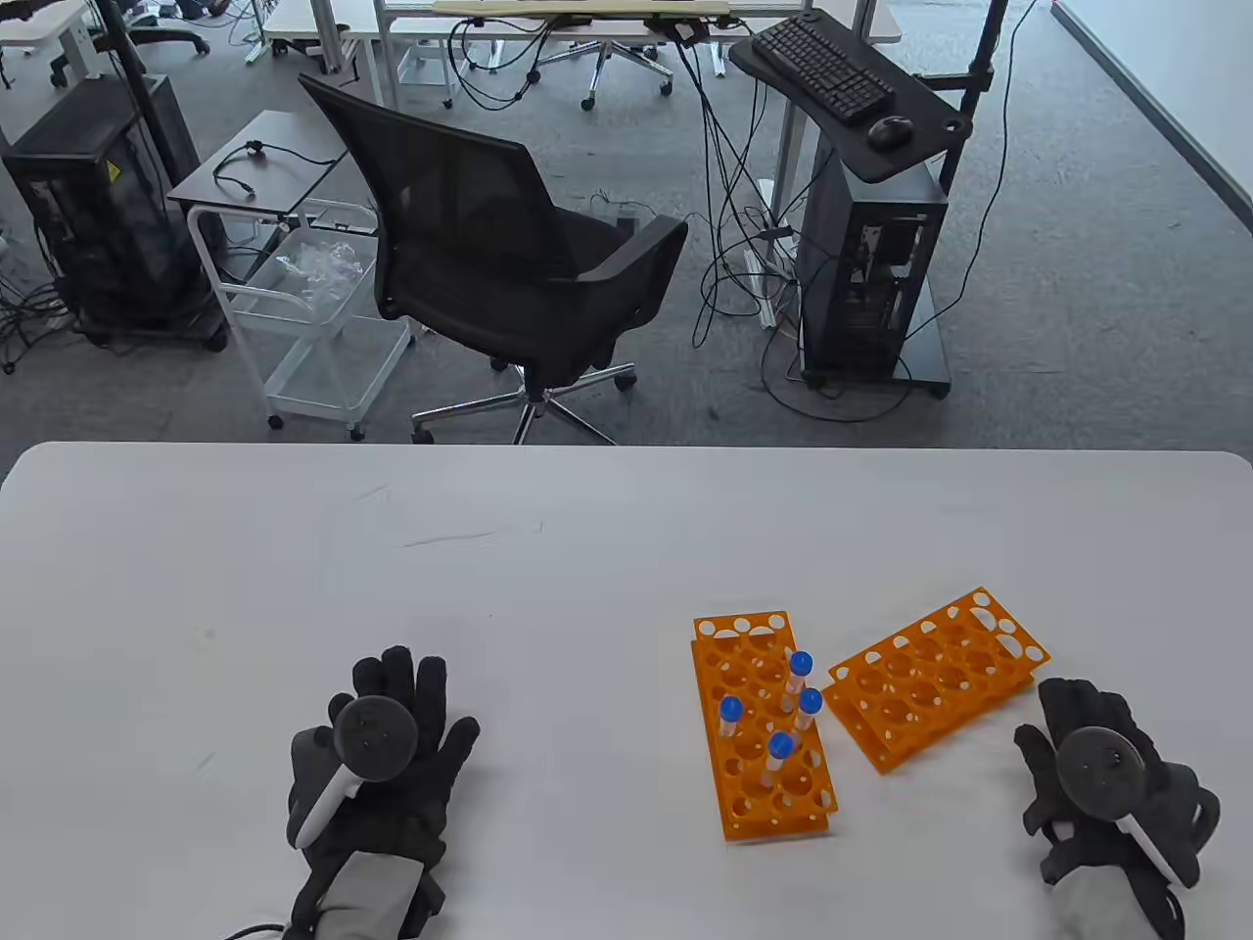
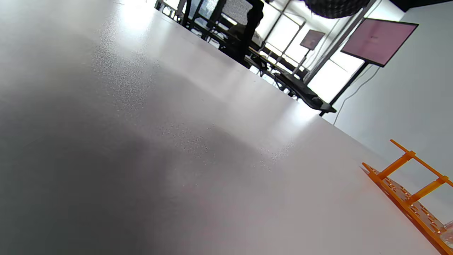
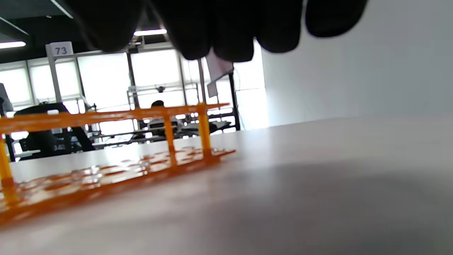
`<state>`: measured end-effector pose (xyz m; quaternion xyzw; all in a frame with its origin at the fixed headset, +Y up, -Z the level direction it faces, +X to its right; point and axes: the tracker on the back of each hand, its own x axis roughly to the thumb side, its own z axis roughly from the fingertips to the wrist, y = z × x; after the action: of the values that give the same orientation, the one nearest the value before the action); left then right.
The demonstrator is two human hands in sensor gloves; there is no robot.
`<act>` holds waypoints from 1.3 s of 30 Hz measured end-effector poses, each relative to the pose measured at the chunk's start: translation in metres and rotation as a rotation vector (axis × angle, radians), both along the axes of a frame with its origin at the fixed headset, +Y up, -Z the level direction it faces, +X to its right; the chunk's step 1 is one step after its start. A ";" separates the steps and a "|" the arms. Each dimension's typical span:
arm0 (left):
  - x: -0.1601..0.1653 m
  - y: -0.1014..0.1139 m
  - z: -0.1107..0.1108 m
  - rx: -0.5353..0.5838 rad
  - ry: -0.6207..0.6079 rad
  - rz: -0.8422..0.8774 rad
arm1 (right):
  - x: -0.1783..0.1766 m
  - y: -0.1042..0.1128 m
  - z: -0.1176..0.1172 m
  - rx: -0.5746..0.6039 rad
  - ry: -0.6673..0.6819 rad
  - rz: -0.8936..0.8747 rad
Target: Transfer 4 test tubes between racks (Right hand only)
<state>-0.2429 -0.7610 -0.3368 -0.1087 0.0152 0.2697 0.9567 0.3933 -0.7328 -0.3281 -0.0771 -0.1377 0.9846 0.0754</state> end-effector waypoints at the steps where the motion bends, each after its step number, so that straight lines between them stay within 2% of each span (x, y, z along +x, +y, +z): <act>1: 0.000 0.000 0.000 0.000 0.000 0.000 | 0.000 0.000 0.000 0.000 0.002 -0.001; 24: 0.000 0.000 0.000 -0.002 0.001 0.002 | -0.006 0.002 -0.002 0.019 0.035 -0.036; 34: 0.000 0.001 0.000 0.004 0.002 0.004 | -0.032 0.029 -0.001 0.121 0.144 -0.046; 39: -0.001 0.002 0.001 0.009 0.011 0.015 | -0.053 0.044 -0.009 0.146 0.215 -0.057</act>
<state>-0.2443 -0.7585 -0.3362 -0.1031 0.0183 0.2775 0.9550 0.3403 -0.6893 -0.3367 0.0305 -0.1981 0.9719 0.1231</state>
